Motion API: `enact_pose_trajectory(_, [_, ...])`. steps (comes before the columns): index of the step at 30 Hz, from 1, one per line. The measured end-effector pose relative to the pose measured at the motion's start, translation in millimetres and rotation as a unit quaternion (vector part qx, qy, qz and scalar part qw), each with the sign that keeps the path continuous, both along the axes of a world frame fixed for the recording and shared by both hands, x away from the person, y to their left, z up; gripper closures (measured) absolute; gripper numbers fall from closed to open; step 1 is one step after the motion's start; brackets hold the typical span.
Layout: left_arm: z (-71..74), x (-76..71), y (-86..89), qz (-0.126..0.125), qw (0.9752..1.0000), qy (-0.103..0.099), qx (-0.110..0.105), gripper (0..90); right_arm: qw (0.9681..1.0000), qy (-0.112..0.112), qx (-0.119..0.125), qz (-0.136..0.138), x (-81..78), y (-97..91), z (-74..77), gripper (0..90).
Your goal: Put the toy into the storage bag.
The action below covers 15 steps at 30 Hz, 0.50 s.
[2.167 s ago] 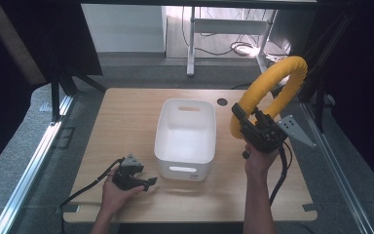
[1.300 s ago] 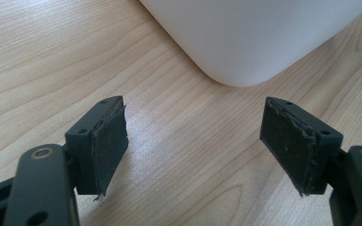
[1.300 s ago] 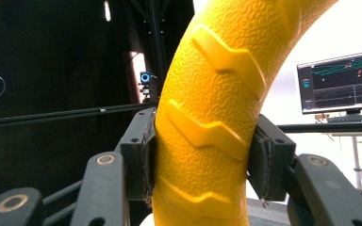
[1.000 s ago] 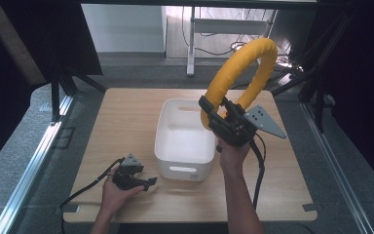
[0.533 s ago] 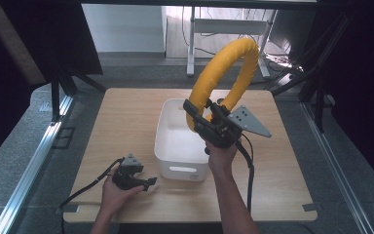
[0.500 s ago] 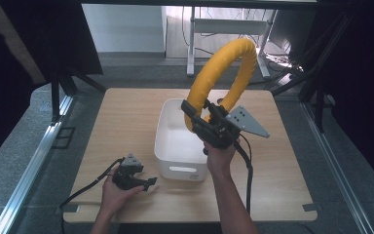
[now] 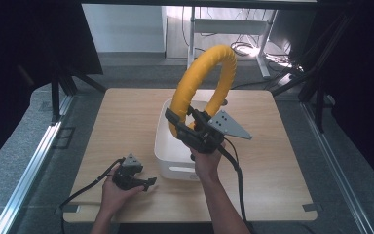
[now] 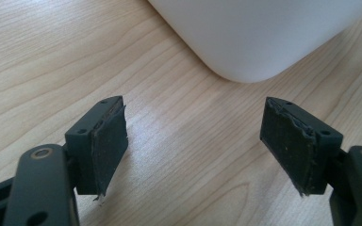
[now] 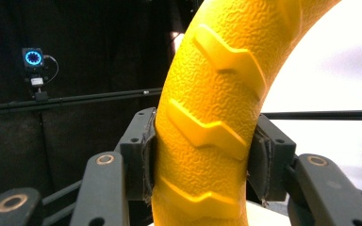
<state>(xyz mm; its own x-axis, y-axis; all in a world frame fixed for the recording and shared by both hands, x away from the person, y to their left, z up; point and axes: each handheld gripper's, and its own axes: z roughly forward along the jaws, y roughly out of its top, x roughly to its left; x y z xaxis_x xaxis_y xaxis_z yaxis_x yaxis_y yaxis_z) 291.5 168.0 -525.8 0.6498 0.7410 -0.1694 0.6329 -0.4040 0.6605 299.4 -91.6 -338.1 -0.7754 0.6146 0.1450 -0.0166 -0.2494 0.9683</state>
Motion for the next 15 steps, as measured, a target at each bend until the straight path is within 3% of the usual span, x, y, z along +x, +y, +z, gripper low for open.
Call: enact_pose_trajectory(15, [-0.6,-0.2,-0.9,0.002,1.0,0.0,-0.004,23.9,0.9997,0.015,0.001,0.018,-4.7,18.3,-15.4,50.0])
